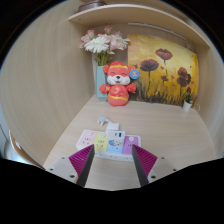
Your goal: Unplug charger
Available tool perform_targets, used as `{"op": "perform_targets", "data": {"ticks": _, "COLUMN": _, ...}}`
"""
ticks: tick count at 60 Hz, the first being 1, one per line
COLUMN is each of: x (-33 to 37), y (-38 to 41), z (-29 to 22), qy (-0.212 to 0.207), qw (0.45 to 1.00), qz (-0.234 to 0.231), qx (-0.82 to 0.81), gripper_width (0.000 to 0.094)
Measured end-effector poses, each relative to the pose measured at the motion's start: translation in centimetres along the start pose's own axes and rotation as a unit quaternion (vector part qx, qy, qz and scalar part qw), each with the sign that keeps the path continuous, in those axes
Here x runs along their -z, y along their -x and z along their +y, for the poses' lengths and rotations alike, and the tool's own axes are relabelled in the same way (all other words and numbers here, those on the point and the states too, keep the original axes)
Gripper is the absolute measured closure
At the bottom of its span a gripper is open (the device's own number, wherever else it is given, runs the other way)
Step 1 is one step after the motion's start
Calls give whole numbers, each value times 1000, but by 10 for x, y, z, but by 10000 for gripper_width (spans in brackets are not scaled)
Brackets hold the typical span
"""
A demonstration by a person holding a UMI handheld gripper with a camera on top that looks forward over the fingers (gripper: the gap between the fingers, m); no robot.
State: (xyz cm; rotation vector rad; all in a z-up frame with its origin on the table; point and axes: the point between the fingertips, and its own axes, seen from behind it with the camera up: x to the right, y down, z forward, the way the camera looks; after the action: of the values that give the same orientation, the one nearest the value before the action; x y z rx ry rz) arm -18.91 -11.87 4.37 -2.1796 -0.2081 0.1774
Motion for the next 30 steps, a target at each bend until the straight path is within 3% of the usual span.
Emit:
{"op": "perform_targets", "data": {"ticks": 7, "x": -29, "y": -4, "z": -15, "qy": -9, "qw": 1000, "qz": 17, "qx": 2, "gripper_width": 249}}
{"op": "perform_targets", "data": {"ticks": 14, "x": -44, "y": -12, "z": -15, "qy": -10, "qw": 1000, "qz": 25, "qx": -5, "gripper_width": 476}}
{"op": "perform_targets", "data": {"ticks": 16, "x": -50, "y": -9, "z": -16, "qy": -21, "qw": 1000, "qz": 22, "qx": -2, "gripper_width": 613}}
{"op": "perform_targets", "data": {"ticks": 30, "x": -50, "y": -8, "z": -18, "qy": -45, "qw": 999, "qz": 17, "qx": 1, "gripper_width": 753}}
